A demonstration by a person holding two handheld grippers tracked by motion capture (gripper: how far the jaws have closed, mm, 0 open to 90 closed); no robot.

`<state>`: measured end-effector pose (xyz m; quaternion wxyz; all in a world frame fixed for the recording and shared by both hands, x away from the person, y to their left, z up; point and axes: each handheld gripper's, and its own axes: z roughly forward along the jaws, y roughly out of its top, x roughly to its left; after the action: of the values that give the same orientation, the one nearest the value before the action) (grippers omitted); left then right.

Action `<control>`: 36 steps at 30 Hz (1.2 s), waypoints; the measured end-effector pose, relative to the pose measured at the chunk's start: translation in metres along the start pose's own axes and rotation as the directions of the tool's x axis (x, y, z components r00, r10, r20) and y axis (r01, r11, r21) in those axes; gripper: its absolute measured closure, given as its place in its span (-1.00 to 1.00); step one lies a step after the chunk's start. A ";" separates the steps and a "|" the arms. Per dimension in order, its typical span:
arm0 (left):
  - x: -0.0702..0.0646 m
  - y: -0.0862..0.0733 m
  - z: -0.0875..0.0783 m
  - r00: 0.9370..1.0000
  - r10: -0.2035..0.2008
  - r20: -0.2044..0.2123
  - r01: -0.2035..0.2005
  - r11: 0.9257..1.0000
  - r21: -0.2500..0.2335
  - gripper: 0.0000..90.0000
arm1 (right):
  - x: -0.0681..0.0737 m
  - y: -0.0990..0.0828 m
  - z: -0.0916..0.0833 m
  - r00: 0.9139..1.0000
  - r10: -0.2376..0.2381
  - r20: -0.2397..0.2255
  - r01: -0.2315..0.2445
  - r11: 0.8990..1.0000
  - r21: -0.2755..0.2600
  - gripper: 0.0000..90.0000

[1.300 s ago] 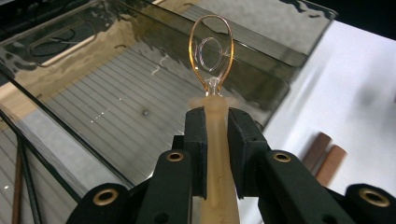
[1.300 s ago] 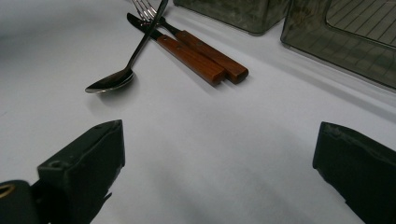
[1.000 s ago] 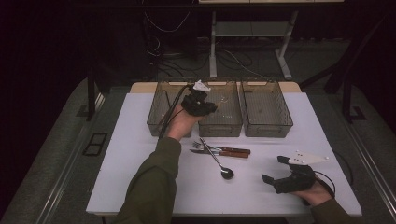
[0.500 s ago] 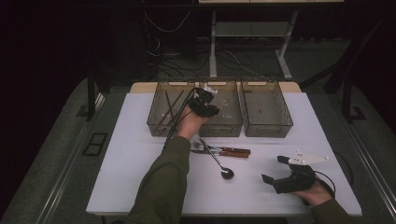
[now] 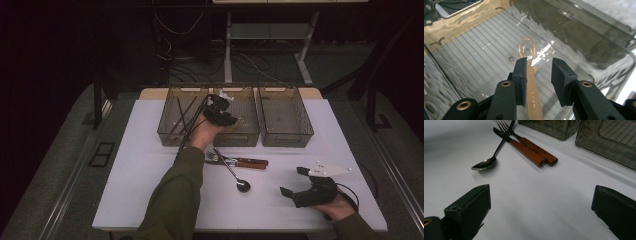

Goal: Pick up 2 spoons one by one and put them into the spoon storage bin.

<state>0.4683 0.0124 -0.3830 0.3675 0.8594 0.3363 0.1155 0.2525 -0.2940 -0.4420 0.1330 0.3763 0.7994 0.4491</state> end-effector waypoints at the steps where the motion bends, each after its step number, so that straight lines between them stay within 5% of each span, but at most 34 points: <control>1: -0.001 0.000 -0.001 1.000 -0.003 0.007 0.003 1.000 -0.014 0.38 | 0.000 0.000 0.000 1.000 0.000 0.000 0.000 1.000 0.000 -0.94; 16: -0.013 -0.006 -0.050 0.994 0.041 0.099 -0.030 0.994 -0.107 -0.08 | -0.002 0.001 -0.001 1.000 0.017 0.003 -0.017 1.000 0.006 -0.94; 30: -0.033 -0.053 -0.093 0.990 0.097 0.101 -0.083 0.988 -0.133 -0.44 | -0.001 0.003 0.000 1.000 0.018 -0.008 -0.018 0.998 0.052 -0.95; 36: -0.043 -0.080 -0.102 0.989 0.091 0.115 -0.073 0.985 -0.156 -0.58 | 0.000 0.005 0.000 0.999 0.024 -0.030 -0.021 0.996 0.089 -0.92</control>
<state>0.3511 0.0810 -0.3657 0.4463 0.8475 0.2680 0.1032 0.2551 -0.2925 -0.4383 0.0986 0.3839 0.8162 0.4203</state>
